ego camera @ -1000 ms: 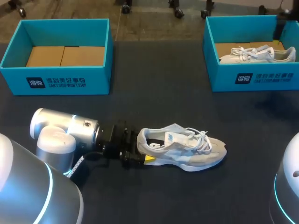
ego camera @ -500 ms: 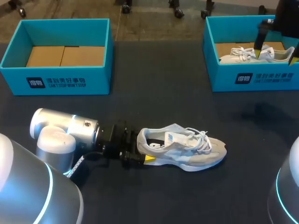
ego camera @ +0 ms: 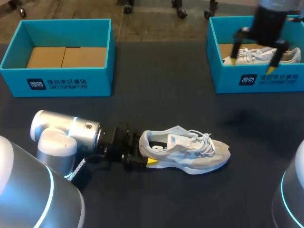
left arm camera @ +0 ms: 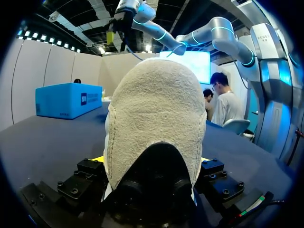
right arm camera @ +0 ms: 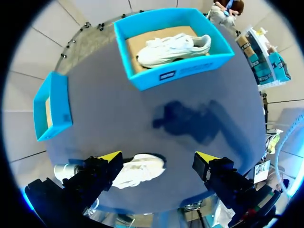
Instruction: Take the shoe out of the shoebox, open the shoe tongue, remove and reinsert the insole, then place the shoe into the shoebox
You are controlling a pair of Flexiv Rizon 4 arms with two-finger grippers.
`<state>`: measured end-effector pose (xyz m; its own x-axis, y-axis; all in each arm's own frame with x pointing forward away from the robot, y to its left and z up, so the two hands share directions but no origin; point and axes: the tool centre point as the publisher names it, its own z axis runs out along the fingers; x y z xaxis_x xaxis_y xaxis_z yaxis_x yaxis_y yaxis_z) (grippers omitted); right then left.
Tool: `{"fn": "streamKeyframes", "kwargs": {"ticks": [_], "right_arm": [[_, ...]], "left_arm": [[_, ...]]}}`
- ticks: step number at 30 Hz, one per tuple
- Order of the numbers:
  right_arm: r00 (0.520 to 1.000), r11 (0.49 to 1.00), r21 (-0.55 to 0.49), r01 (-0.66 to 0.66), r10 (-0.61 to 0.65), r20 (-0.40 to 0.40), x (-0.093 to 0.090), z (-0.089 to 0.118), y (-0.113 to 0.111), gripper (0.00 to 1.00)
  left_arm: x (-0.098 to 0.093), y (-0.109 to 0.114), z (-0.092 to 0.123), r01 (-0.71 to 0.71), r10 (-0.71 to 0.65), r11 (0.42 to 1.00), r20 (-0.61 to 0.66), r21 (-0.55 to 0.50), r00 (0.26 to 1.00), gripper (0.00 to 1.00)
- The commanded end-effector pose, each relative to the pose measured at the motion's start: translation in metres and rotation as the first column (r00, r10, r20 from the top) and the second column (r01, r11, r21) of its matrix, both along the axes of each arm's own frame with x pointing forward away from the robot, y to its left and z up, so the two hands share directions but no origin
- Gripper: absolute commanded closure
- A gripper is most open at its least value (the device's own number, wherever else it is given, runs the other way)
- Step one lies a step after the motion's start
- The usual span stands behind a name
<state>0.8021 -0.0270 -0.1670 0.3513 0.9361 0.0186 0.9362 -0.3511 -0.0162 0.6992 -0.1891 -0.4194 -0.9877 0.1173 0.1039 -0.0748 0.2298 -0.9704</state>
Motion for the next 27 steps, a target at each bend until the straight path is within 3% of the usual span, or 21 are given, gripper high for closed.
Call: {"fn": "streamKeyframes", "kwargs": {"ticks": [1,4,6,21,24,27], "right_arm": [[1.000,0.999,-0.053,0.010,-0.010,0.008,-0.005,-0.004,0.049,0.00],[1.000,0.999,-0.039,0.014,-0.013,0.020,-0.011,-0.010,0.075,0.00],[0.999,0.999,0.025,-0.036,0.037,-0.026,-0.015,-0.019,0.095,0.00],[0.999,0.999,0.025,-0.036,0.037,-0.026,-0.015,-0.019,0.095,0.00],[0.996,0.998,-0.062,-0.021,0.016,-0.083,-0.028,-0.032,0.117,0.00],[0.995,0.994,-0.094,-0.060,0.052,-0.085,-0.045,-0.041,0.138,0.00]], "left_arm": [[0.001,0.000,0.000,0.000,0.000,1.000,0.000,0.000,1.000,1.00],[0.001,0.000,0.000,0.000,0.000,1.000,0.000,0.000,1.000,1.00],[0.001,0.000,0.000,0.000,0.000,1.000,0.000,0.000,1.000,1.00],[0.001,0.000,0.000,0.000,0.000,1.000,0.000,0.000,1.000,1.00],[0.001,0.000,0.000,0.000,0.000,1.000,0.000,0.000,1.000,1.00],[0.001,0.000,0.000,0.000,0.000,1.000,0.000,0.000,1.000,1.00]]}}
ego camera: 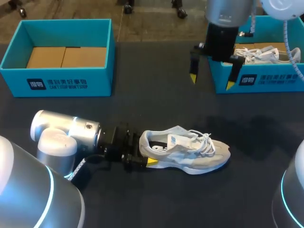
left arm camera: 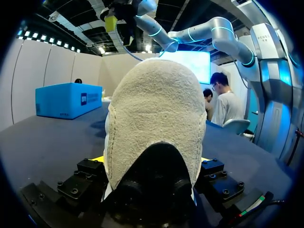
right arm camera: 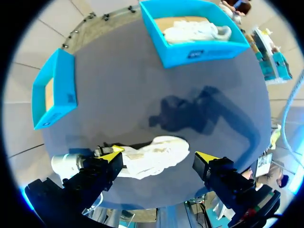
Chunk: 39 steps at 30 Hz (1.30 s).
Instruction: Take the shoe out of the shoebox, open the shoe tongue, remove and reinsert the insole, then place the shoe into the shoebox
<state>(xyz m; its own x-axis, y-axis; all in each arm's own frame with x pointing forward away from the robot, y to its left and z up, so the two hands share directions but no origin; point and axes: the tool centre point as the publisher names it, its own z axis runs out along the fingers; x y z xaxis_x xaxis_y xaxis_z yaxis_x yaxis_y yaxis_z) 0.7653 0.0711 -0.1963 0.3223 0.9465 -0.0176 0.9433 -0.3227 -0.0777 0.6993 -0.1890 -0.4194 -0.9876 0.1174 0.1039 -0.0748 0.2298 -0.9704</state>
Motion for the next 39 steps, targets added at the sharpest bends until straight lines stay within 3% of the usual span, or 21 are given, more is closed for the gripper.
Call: {"fn": "streamKeyframes", "kwargs": {"ticks": [1,7,12,24,30,39], "right_arm": [[0.999,0.996,-0.088,-0.033,0.033,-0.001,-0.016,-0.015,0.045,0.00],[0.998,0.997,-0.069,-0.033,0.036,0.043,-0.056,-0.029,0.063,0.00],[0.998,0.998,-0.002,-0.065,0.065,-0.008,-0.085,-0.045,0.072,0.00],[0.998,0.998,-0.002,-0.065,0.065,-0.008,-0.085,-0.045,0.072,0.00],[0.996,0.986,-0.142,-0.091,0.088,-0.026,-0.087,-0.065,0.108,0.00],[0.998,0.970,-0.236,-0.054,0.051,-0.022,-0.090,-0.080,0.124,0.00]], "left_arm": [[0.000,0.000,0.000,0.000,0.000,1.000,0.000,0.000,1.000,1.00],[0.000,0.000,0.000,0.000,0.000,1.000,0.000,0.000,1.000,1.00],[0.000,0.000,0.000,0.000,0.000,1.000,0.000,0.000,1.000,1.00],[0.000,0.000,0.000,0.000,0.000,1.000,0.000,0.000,1.000,1.00],[0.000,0.000,0.000,0.000,0.000,1.000,0.000,0.000,1.000,1.00],[0.000,0.000,0.000,0.000,0.000,1.000,0.000,0.000,1.000,1.00]]}}
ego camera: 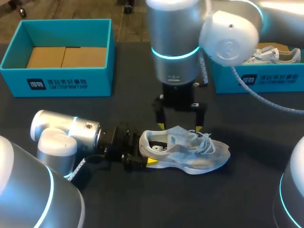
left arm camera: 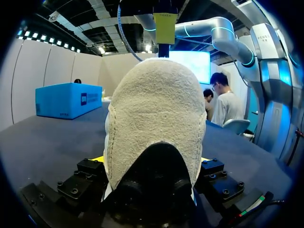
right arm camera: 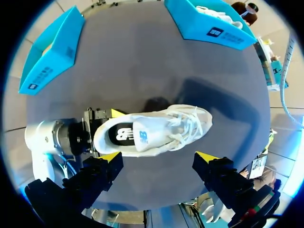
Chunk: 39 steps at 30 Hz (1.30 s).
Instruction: Take the shoe out of the shoebox, open the shoe tongue, remove and reinsert the insole, then place the shoe into the shoebox
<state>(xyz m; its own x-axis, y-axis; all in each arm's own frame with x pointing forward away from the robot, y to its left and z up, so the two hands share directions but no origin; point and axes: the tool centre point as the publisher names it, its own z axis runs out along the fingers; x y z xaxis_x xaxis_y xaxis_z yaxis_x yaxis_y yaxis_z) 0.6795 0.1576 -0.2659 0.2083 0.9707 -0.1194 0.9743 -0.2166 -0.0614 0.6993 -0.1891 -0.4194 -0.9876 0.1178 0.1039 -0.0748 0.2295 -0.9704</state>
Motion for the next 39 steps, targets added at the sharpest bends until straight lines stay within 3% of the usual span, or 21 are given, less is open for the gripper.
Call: {"fn": "streamKeyframes", "kwargs": {"ticks": [1,7,21,39], "right_arm": [[0.998,0.989,-0.132,0.068,-0.066,0.017,-0.004,-0.012,0.037,0.00],[0.997,0.983,-0.174,0.052,-0.040,0.071,-0.006,-0.025,0.042,0.00],[0.993,0.950,-0.302,0.074,-0.044,0.105,0.002,-0.051,0.043,0.00],[0.984,0.938,-0.306,0.159,-0.128,0.122,0.001,-0.071,0.012,0.00]], "left_arm": [[0.000,0.000,0.000,0.000,0.000,1.000,0.000,0.000,1.000,1.00],[0.000,0.000,0.000,0.000,0.000,1.000,0.000,0.000,1.000,1.00],[0.000,0.000,0.000,0.000,0.000,1.000,0.000,0.000,1.000,1.00],[0.000,0.000,0.000,0.000,0.000,1.000,0.000,0.000,1.000,1.00]]}}
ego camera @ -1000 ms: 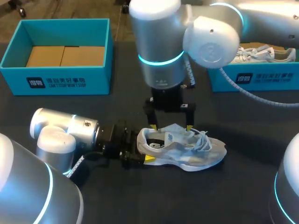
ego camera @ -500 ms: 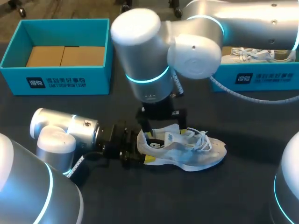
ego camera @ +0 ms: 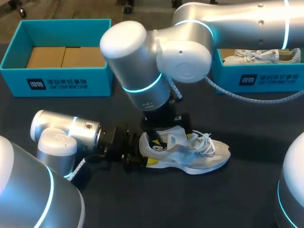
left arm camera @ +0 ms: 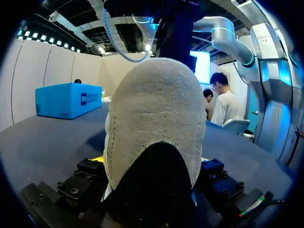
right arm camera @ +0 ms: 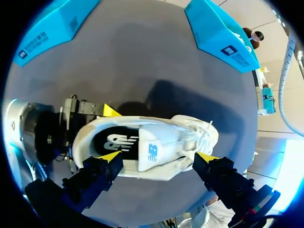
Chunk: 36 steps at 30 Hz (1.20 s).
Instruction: Take the shoe out of the shoebox, open the shoe tongue, remove and reinsert the insole, then place the shoe into the shoebox
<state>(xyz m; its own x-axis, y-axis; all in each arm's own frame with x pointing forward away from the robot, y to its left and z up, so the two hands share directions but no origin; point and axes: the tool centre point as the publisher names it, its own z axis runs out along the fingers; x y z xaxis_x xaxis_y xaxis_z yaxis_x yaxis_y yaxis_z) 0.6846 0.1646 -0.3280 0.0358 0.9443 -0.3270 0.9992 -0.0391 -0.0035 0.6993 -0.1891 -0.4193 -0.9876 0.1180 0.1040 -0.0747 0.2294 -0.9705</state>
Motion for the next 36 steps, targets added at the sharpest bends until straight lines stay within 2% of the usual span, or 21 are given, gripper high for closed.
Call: {"fn": "streamKeyframes", "kwargs": {"ticks": [1,11,23,36], "right_arm": [[0.942,0.944,-0.069,0.321,-0.311,0.128,-0.004,-0.011,0.004,0.00],[0.928,0.932,-0.055,0.359,-0.351,0.123,0.001,-0.024,-0.005,0.00],[0.895,0.903,-0.037,0.427,-0.417,0.157,-0.004,-0.021,-0.022,0.00],[0.863,0.876,0.025,0.482,-0.479,0.161,-0.007,-0.012,-0.051,0.00]], "left_arm": [[0.000,0.000,0.000,0.000,0.000,1.000,0.000,0.000,1.000,1.00],[0.000,0.000,0.000,0.000,0.000,1.000,0.000,0.000,1.000,1.00],[0.000,0.000,0.000,0.000,0.000,1.000,0.000,0.000,1.000,1.00],[0.000,0.000,0.000,0.000,0.000,1.000,0.000,0.000,1.000,1.00]]}}
